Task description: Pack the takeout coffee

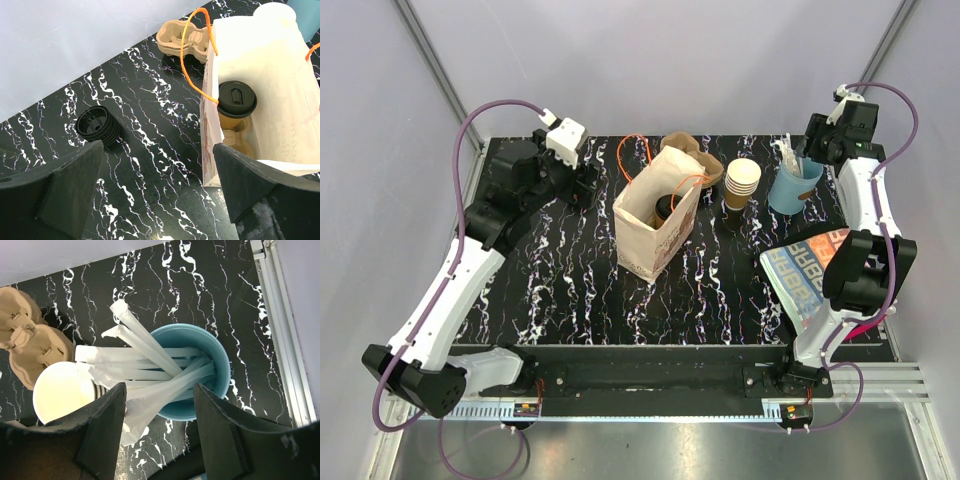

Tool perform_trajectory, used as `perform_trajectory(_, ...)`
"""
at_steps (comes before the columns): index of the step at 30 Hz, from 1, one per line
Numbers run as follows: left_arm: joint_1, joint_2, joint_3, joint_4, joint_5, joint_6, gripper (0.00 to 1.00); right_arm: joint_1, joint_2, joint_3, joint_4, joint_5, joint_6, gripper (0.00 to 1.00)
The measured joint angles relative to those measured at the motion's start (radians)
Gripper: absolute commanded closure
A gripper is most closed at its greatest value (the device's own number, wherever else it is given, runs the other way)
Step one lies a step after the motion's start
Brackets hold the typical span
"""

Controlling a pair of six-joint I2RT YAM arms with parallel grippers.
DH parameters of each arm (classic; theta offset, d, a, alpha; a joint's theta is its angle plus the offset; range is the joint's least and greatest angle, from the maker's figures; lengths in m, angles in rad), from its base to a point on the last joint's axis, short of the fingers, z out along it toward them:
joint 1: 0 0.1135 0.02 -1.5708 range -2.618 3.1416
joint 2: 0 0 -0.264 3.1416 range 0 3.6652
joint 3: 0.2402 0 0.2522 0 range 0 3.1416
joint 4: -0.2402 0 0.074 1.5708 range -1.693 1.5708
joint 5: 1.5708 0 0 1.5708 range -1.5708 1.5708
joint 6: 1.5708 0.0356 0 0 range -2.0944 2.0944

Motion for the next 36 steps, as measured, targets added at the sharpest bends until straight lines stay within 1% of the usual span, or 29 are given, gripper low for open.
perform_trajectory(5, 0.0, 0.005, 0.0, 0.01, 0.002, -0.006, 0.01, 0.0, 0.0, 0.0, 0.0, 0.029, -0.016, 0.4)
perform_trajectory(8, 0.0, 0.006, 0.0, 0.01, 0.003, -0.007, 0.01, 0.0, 0.0, 0.0, 0.0, 0.048, -0.033, 0.43)
perform_trajectory(11, 0.0, 0.007, -0.001, 0.011, 0.004, -0.008, 0.01, 0.0, 0.0, 0.0, 0.0, 0.066, -0.046, 0.49)
perform_trajectory(12, 0.0, 0.007, -0.002, 0.011, 0.004, -0.009, 0.01, 0.0, 0.0, 0.0, 0.0, 0.074, -0.051, 0.52)
perform_trajectory(15, 0.0, 0.008, -0.008, 0.01, 0.005, -0.011, 0.01, 0.0, 0.0, 0.0, -0.004, 0.086, -0.061, 0.57)
perform_trajectory(29, 0.0, 0.017, -0.013, 0.011, 0.016, -0.018, 0.01, 0.0, 0.0, 0.0, -0.126, 0.108, -0.102, 0.57)
perform_trajectory(32, 0.0, 0.019, -0.013, 0.011, 0.019, -0.018, 0.01, 0.0, 0.0, -0.006, -0.146, 0.108, -0.11, 0.58)
perform_trajectory(35, 0.0, 0.019, -0.013, 0.011, 0.019, -0.018, 0.01, 0.0, 0.0, -0.022, -0.16, 0.107, -0.116, 0.62)
perform_trajectory(36, 0.0, 0.019, -0.013, 0.011, 0.019, -0.018, 0.01, 0.0, 0.0, -0.027, -0.165, 0.108, -0.118, 0.65)
